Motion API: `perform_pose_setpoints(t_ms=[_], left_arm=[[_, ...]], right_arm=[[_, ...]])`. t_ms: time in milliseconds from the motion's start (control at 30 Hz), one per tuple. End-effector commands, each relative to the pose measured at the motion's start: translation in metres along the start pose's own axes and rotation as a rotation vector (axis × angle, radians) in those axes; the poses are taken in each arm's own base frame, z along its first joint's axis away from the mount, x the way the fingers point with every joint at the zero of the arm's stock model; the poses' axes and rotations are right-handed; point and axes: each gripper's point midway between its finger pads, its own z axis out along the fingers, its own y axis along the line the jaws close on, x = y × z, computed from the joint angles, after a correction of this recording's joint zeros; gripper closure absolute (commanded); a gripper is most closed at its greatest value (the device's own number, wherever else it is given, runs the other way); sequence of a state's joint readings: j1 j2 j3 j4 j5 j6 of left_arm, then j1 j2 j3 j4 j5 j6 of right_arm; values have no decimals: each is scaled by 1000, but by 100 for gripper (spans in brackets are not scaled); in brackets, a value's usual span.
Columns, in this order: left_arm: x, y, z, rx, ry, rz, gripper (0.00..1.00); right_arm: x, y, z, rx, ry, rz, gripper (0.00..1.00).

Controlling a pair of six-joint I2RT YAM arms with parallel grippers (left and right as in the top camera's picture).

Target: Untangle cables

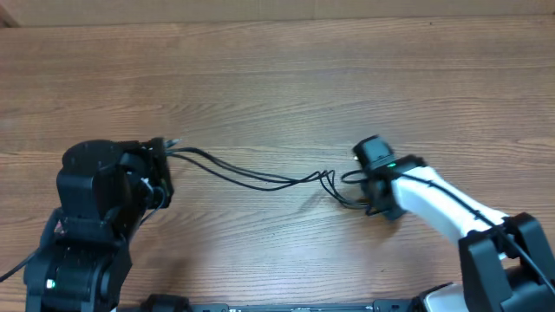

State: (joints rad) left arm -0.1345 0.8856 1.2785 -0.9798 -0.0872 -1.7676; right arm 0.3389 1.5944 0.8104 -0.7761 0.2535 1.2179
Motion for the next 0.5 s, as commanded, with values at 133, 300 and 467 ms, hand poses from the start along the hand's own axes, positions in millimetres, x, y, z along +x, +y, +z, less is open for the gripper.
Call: perform_pose_setpoints(t_ms=[133,300,467], left_arm=[[-9,2,24,-79,-62,210,96],[24,10,75,-170,121,367,96],[80,2,126,-64,437,697,96]], right_arm=[[-22,36,-36,-287,46,-313,96],[-19,89,-120,-685,27,-539,96],[-33,100,-198,-895,-153,-676,96]])
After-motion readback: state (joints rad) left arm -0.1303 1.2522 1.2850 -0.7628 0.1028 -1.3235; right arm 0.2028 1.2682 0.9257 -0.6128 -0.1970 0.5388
